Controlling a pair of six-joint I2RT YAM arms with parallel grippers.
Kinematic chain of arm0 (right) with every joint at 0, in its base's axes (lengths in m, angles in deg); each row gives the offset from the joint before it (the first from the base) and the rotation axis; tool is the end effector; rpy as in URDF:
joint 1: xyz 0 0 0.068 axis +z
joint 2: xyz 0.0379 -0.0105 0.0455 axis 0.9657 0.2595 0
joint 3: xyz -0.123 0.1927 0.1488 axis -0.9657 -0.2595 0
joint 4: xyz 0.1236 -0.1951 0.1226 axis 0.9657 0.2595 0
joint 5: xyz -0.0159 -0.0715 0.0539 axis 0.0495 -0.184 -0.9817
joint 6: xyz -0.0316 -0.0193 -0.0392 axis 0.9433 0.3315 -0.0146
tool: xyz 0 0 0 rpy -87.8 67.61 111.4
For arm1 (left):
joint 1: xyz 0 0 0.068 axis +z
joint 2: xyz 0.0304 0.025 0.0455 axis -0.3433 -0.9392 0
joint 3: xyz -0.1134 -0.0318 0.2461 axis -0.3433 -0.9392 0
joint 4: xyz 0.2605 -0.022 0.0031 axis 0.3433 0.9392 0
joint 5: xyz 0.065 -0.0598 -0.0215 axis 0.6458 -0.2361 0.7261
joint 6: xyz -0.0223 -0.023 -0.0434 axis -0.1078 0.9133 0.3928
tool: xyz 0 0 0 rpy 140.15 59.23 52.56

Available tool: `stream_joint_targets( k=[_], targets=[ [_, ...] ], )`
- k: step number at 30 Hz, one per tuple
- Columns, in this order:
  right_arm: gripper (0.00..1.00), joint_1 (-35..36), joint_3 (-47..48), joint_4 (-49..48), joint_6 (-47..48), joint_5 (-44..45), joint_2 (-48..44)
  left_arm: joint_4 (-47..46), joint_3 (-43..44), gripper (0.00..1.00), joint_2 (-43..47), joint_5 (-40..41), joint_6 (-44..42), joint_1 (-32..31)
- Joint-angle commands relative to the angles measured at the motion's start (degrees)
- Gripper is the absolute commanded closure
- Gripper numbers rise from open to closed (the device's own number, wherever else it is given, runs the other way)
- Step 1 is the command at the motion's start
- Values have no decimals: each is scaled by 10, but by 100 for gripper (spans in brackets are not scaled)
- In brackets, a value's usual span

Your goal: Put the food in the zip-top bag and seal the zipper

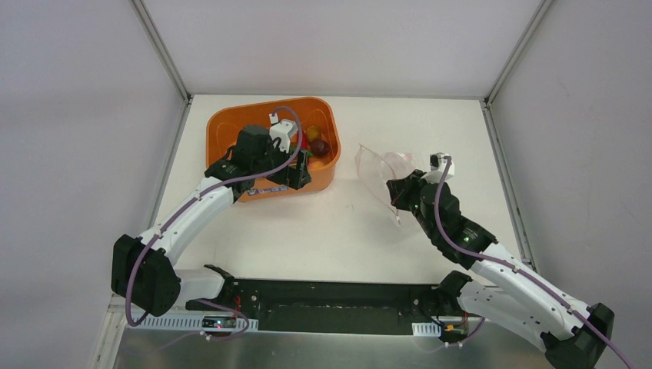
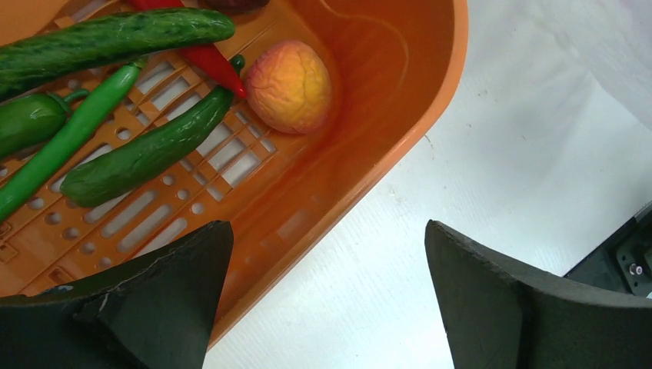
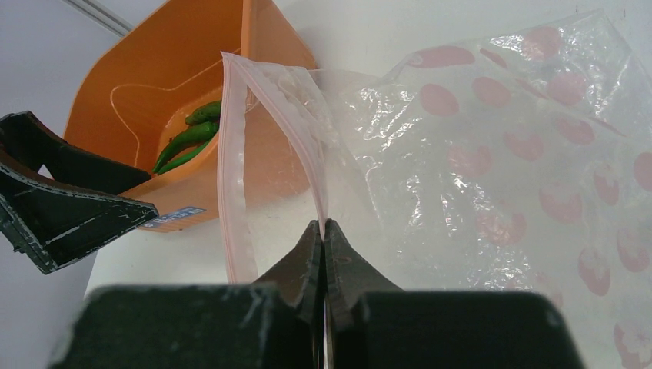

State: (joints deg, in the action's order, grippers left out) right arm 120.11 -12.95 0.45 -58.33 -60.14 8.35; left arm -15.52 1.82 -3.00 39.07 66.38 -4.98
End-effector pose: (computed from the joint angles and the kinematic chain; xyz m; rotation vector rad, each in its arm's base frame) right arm 0.1380 0.1169 0.3067 0.0160 1.7672 0.5053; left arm 0.2533 -0.1293 0.3095 0.4935 2.0618 -0.6363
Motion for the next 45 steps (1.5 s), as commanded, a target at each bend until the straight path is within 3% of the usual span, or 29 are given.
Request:
stream_joint_targets(
  k=[1, 7, 17, 23, 30, 36, 40, 45],
  targets=[
    [99, 0, 24, 3, 4, -4, 6, -4, -11, 2, -1, -65, -3, 2],
    [99, -1, 27, 6, 9, -2, 17, -8, -34, 7, -3, -133, 32, -12],
    [99, -2, 18, 25, -19, 106, -11, -18, -98, 8, 71, -81, 87, -152],
    [98, -4, -6, 26, -29, 162, -63, -10, -126, 10, 132, -66, 118, -199],
    [98, -6, -6, 26, -24, 156, -70, 70, -65, 7, 203, 45, 41, -200],
    [98, -5, 5, 34, -24, 137, -40, 110, -15, 1, 206, 203, -52, -182],
    [98, -5, 13, 33, -22, 127, -23, 119, 7, 1, 160, 163, -46, -81],
    [98, -7, 17, 12, 9, 135, -4, 101, 9, 1, 101, 139, -65, -47]
  ],
)
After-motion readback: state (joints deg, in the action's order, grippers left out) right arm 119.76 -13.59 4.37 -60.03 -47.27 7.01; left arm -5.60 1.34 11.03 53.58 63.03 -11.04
